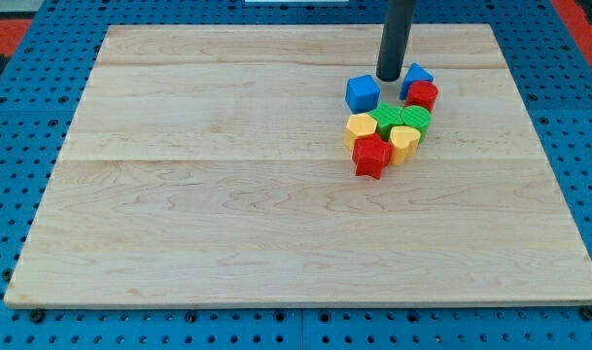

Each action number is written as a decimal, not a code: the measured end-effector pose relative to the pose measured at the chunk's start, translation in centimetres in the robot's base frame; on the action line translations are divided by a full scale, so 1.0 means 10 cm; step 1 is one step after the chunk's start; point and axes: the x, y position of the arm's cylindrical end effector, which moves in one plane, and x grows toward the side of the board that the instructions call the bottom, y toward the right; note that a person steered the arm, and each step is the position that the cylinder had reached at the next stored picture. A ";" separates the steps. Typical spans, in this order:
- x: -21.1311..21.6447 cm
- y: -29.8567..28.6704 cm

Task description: Push the blue triangle into the group of blocks

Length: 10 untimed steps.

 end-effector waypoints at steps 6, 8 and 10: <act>0.05 -0.18; -0.19 0.82; -0.25 1.08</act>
